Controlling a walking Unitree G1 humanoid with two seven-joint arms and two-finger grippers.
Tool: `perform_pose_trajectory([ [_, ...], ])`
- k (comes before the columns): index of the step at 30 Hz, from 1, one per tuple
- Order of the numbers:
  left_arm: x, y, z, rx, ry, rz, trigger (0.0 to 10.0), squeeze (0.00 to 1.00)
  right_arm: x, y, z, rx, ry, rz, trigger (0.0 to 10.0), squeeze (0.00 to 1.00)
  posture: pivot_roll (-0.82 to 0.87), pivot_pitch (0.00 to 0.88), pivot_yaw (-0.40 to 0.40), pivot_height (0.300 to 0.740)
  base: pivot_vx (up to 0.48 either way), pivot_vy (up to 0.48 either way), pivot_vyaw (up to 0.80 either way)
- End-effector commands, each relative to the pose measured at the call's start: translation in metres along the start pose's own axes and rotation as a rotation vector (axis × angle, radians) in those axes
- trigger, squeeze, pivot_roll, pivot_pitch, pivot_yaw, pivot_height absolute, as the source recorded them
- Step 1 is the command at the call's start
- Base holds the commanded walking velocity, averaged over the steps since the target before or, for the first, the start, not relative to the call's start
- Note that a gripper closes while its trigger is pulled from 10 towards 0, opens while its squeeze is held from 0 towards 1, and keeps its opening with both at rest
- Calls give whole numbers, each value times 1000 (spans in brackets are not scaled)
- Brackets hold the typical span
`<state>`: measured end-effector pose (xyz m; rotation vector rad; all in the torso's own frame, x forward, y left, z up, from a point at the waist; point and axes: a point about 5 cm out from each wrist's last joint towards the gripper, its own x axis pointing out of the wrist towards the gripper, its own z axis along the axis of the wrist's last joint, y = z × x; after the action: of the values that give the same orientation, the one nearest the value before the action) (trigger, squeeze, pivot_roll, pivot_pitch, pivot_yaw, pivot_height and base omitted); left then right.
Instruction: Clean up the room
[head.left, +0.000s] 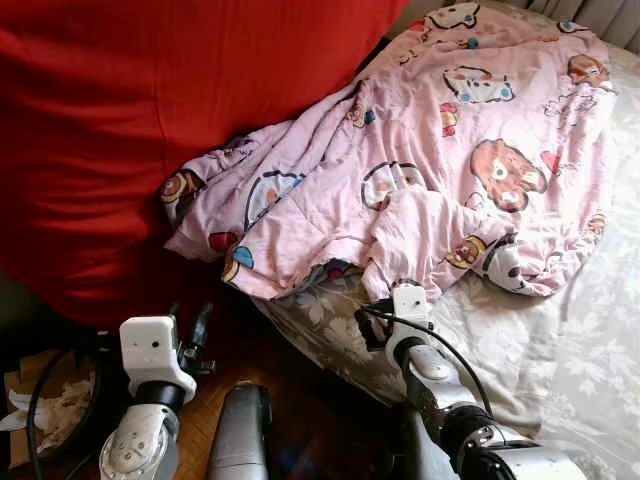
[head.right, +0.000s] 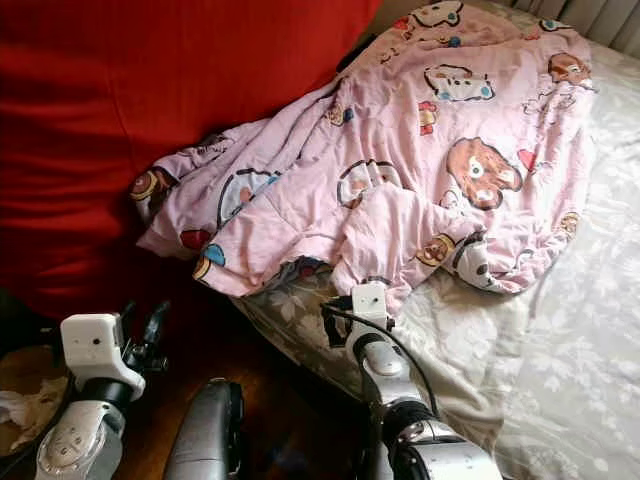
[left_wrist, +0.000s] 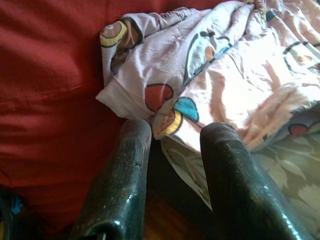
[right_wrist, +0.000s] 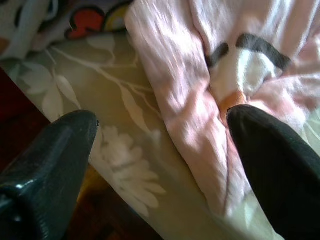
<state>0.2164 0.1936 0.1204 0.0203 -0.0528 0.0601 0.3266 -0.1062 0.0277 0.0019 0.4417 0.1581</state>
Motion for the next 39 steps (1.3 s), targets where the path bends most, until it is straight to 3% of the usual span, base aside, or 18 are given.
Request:
perform_pose_trajectory([
  [1, -4, -2, 3, 9, 7, -3, 10000, 0, -1, -2, -8, -8, 45, -16, 10000, 0, 274, 284, -53, 600, 0, 0, 0],
  [7, -8, -2, 10, 10, -1, -3, 10000, 0, 0, -8, -4, -32, 55, -67, 10000, 0, 282, 302, -53, 600, 0, 0, 0],
  [23, -19, -4, 20, 17, 18, -8, 10000, 0, -1, -14, -7, 66, 90, -100, 10000, 0, 300, 344, -37, 600, 0, 0, 0],
  [24, -19, -4, 20, 17, 19, -8, 10000, 0, -1, -14, -7, 65, 90, -101, 4784, 0, 300, 345, -36, 600, 0, 0, 0],
  [25, -20, -4, 20, 18, 20, -8, 10000, 0, -1, -15, -7, 65, 90, -103, 2588, 0, 300, 347, -36, 600, 0, 0, 0],
  [26, -20, -4, 20, 18, 21, -8, 10000, 0, -1, -15, -7, 66, 91, -104, 2588, 0, 300, 348, -35, 600, 0, 0, 0],
  [27, -21, -4, 20, 20, 25, -8, 10000, 0, -1, -16, -7, 68, 91, -109, 0, 0, 299, 348, -33, 600, 0, 0, 0],
  [39, -25, -3, 20, 22, 43, -4, 10000, 0, -1, -20, -7, 77, 93, -122, 0, 0, 300, 350, -28, 600, 0, 0, 0],
])
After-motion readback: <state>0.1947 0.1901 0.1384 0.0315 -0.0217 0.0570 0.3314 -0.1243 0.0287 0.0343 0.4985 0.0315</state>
